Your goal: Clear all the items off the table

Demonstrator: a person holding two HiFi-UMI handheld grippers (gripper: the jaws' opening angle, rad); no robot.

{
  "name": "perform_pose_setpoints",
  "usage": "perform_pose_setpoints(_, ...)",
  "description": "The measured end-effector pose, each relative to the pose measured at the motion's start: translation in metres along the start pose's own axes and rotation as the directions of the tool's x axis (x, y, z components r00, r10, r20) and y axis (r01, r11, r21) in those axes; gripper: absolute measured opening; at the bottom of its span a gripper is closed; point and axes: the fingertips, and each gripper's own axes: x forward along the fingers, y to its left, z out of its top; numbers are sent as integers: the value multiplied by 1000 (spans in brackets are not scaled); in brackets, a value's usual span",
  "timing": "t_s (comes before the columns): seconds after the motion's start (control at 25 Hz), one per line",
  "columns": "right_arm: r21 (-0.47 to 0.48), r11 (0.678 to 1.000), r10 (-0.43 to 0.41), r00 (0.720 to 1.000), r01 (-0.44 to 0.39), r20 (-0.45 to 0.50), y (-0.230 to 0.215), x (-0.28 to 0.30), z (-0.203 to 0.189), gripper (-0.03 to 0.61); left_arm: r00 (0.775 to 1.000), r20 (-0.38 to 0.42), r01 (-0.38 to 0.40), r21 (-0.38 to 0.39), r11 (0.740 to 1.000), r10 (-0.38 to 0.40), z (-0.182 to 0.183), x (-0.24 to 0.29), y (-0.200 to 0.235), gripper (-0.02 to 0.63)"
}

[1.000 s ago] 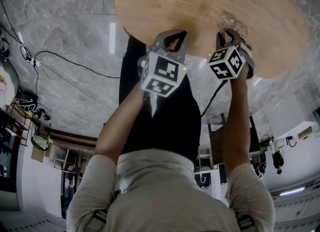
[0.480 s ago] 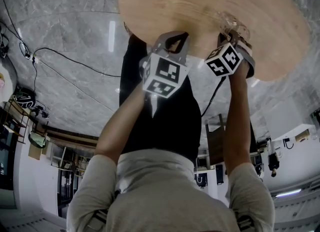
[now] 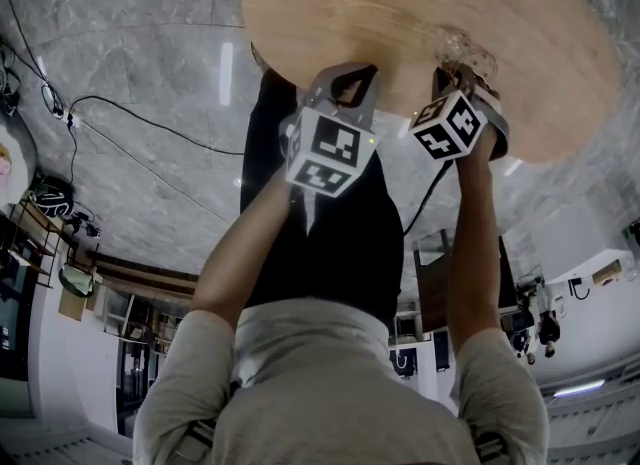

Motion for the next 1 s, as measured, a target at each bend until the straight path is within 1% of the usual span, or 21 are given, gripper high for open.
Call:
perform_pose_setpoints(0.08, 1, 1000, -4, 1000, 4, 28, 2, -4, 7, 51, 1000, 7, 1, 18, 1000, -2, 4, -2, 1, 21)
perform_pose_setpoints(0.24, 15, 1000, -14, 997, 12, 77, 5, -11, 19, 49, 1000, 8, 0, 27, 1000, -1, 4, -4, 1, 21)
perform_pose_setpoints(0.4, 39, 999, -16, 992, 11, 128, 5, -20, 31, 48, 1000, 14, -12, 3, 1000, 12, -1, -5, 4, 21)
perform_pose_setpoints(0.48, 64, 998, -17, 986, 6, 167, 5, -27, 38, 49, 1000, 19, -14, 4, 1000, 14, 1, -6, 6, 21)
perform_pose_setpoints(0.56, 110, 994, -9, 975, -16, 224, 6, -34, 46, 49, 1000, 25, -18, 20, 1000, 17, 6, -8, 10, 21)
perform_pose_setpoints(0.64, 184, 981, 3, 953, -62, 303, 6, -46, 56, 48, 999, 36, -26, 30, 999, 25, 10, -11, 13, 20)
perform_pose_setpoints(0.72, 266, 957, -3, 918, -112, 397, 4, -63, 70, 49, 998, 50, -32, 26, 999, 31, 14, -15, 16, 21)
perform_pose_setpoints(0.8, 327, 933, -24, 880, -151, 474, 3, -82, 82, 48, 998, 60, -33, 24, 999, 31, 17, -20, 14, 21)
perform_pose_setpoints(0.92, 397, 896, -59, 830, -202, 555, -1, -105, 91, 46, 997, 76, -28, 33, 999, 26, 26, -26, 7, 21)
perform_pose_setpoints(1.0, 432, 873, -85, 802, -226, 592, -5, -116, 95, 46, 996, 90, -28, 39, 999, 24, 35, -31, 3, 21)
